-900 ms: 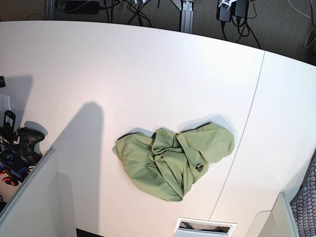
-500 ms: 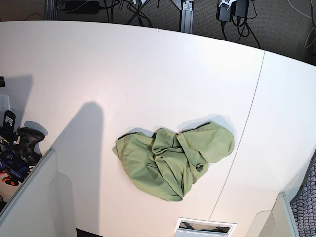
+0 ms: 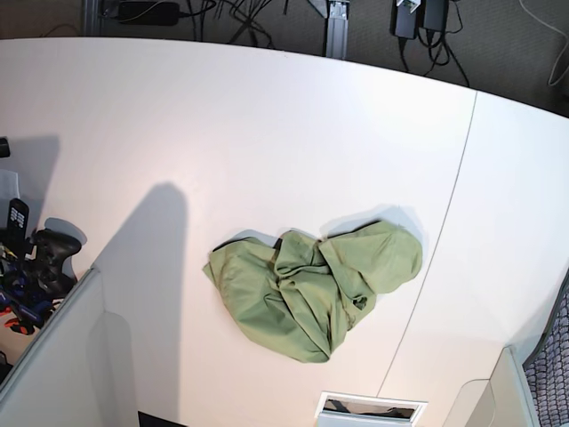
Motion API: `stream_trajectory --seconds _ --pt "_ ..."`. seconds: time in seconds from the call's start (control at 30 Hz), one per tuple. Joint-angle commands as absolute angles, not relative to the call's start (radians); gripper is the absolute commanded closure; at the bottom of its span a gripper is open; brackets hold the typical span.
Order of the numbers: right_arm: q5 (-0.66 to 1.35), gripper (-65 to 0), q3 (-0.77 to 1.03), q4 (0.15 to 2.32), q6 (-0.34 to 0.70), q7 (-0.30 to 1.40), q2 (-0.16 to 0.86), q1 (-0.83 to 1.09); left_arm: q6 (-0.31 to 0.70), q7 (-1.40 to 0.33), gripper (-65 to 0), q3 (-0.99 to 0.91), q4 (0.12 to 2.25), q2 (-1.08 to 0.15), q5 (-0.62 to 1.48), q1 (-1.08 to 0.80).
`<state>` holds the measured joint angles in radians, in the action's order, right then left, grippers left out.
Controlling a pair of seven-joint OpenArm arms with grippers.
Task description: Layout the t-shirt on the table in an organized manner, then fold the t-shirt properly
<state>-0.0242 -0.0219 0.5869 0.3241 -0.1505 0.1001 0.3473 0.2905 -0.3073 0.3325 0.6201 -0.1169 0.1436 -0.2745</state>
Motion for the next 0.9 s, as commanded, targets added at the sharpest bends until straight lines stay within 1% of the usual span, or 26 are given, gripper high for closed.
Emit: stream_trajectory --seconds 0.0,0.17,0.4,0.67,0.8,0.87 --pt "-0.019 0.0 -0.022 0.624 0.341 -0.167 0.12 0.373 0.308 -0.297 -11.6 0.332 0.68 -0.125 0.16 -0.3" --pt "-0.005 0.0 -0.022 0.789 0.356 -0.164 0.172 0.471 0.311 -0.342 -11.6 0.332 0.984 -0.168 0.164 -0.422" --pt "0.113 0.0 -0.022 1.086 0.356 -0.126 0.281 0.614 0.311 -0.413 -11.6 0.325 1.371 -0.22 0.194 -0.571" --pt "0.139 0.0 -0.021 1.504 0.356 -0.114 0.41 0.795 0.311 -0.488 -11.7 0.217 1.744 -0.284 0.245 -0.731" --pt "0.139 0.0 -0.02 1.674 0.357 -0.091 0.446 0.843 0.311 -0.537 -12.6 0.161 1.919 -0.334 0.252 -0.79" --pt "0.139 0.0 -0.019 1.741 0.356 -0.054 0.453 0.845 0.311 -0.556 -12.6 0.14 1.993 -0.366 0.25 -0.808"
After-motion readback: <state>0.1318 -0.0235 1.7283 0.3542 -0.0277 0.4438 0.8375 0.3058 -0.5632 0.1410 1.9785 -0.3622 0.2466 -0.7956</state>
